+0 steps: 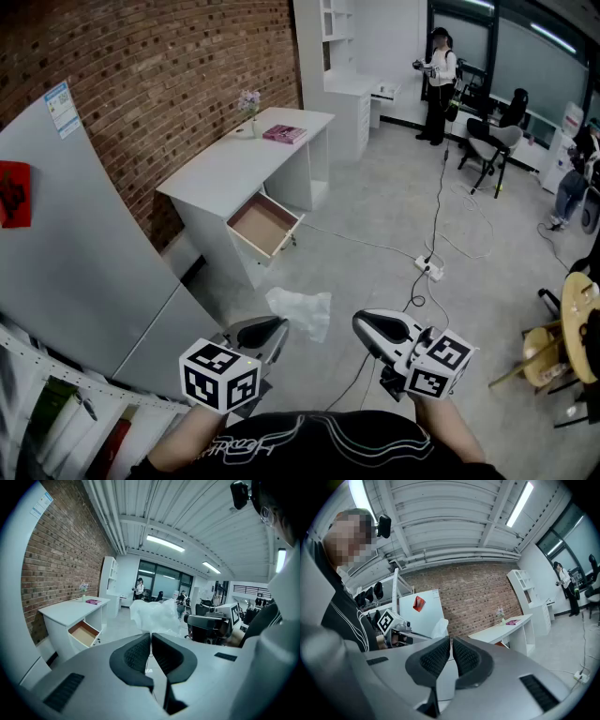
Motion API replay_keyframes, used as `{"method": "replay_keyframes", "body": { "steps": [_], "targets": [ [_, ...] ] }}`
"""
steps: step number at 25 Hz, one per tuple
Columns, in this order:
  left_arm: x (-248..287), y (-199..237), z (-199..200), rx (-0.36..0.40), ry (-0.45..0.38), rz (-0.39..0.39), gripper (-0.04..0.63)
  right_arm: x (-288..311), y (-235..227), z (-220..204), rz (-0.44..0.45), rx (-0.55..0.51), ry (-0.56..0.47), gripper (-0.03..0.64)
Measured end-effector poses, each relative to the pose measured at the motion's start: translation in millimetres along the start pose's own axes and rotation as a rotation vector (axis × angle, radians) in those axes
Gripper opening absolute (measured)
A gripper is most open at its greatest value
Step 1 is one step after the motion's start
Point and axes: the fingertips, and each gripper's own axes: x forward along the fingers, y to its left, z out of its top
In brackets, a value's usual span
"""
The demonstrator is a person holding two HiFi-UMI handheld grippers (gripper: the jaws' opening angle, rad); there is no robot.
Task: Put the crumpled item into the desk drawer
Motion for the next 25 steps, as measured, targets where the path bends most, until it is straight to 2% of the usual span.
{"method": "replay_keyframes", "body": {
  "steps": [7,14,25],
  "targets": [
    [3,-3,7,0.016,-0.018,-0.002,0.031,2,-1,9,0.019,-0.025,-0.01,0.049],
    [23,-8,19,0.028,-0.042,0.007,0.032,-10,-23,15,0.016,-0.014,-0.037,0.051],
    [74,20,-10,-0.026,0.017,-0.004,0.031,-1,-74,-30,-0.037,0.074,0.007,0.051]
  ]
}}
